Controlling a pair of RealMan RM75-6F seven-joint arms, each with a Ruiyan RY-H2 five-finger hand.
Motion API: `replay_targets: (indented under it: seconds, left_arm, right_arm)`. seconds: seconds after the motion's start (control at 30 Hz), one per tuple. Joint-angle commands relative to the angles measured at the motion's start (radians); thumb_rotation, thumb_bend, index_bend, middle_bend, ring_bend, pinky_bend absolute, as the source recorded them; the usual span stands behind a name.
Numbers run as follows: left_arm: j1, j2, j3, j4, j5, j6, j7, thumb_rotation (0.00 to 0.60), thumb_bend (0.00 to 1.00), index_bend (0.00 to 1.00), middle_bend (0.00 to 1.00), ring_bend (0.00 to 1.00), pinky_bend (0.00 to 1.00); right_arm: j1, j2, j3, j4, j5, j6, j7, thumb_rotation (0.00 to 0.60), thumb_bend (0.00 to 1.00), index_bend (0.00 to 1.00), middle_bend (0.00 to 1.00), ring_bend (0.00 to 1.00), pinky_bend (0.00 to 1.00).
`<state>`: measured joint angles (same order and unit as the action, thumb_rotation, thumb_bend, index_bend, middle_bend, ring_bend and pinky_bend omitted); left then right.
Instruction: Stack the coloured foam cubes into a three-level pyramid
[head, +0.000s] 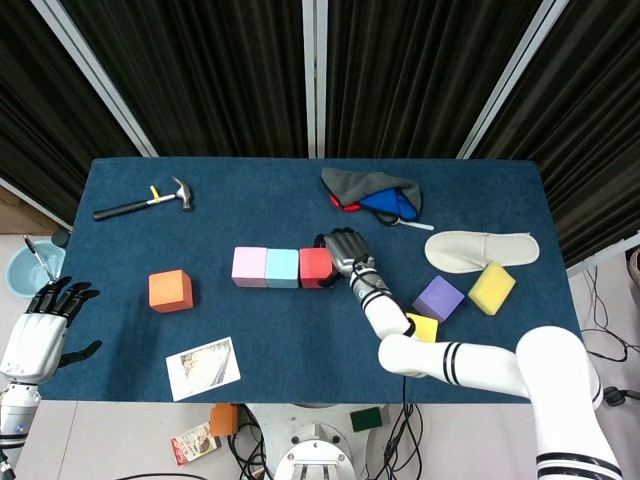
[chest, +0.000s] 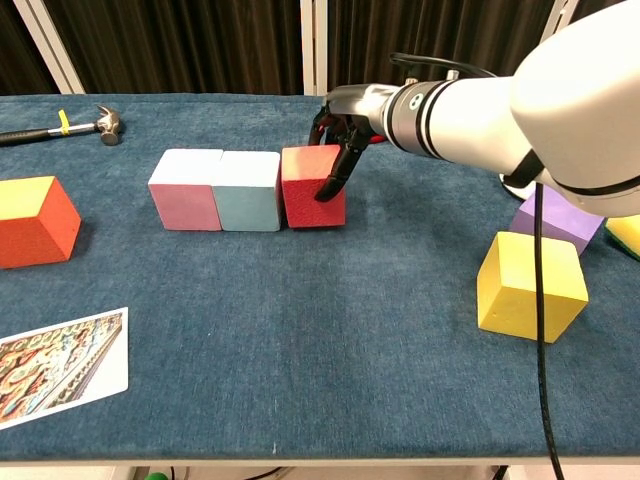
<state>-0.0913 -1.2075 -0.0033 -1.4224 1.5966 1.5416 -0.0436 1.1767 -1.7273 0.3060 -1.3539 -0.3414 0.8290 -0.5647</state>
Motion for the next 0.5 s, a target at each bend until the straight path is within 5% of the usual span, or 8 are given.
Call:
replay_targets:
  seconds: [0.03,0.5]
  left_arm:
    - [0.001,-0.002,0.0,0.003,-0.001,0.001,-0.003,0.6,0.03,0.26,0.2,0.1,0.16]
    - [0.001,-0.006,0.001,0.014,-0.003,-0.002,-0.013,0.6,0.03,0.26,0.2,0.1,0.16]
  right_arm:
    - [0.006,-0.005,0.0,0.006,0.004,-0.001,0.0,0.6,0.18,0.46,0.39,0.17,0.15]
    - [0.019,-0.024,-0.004,0.033,0.011,-0.002,0.008,0.6,0.18,0.46,0.37,0.17,0.15]
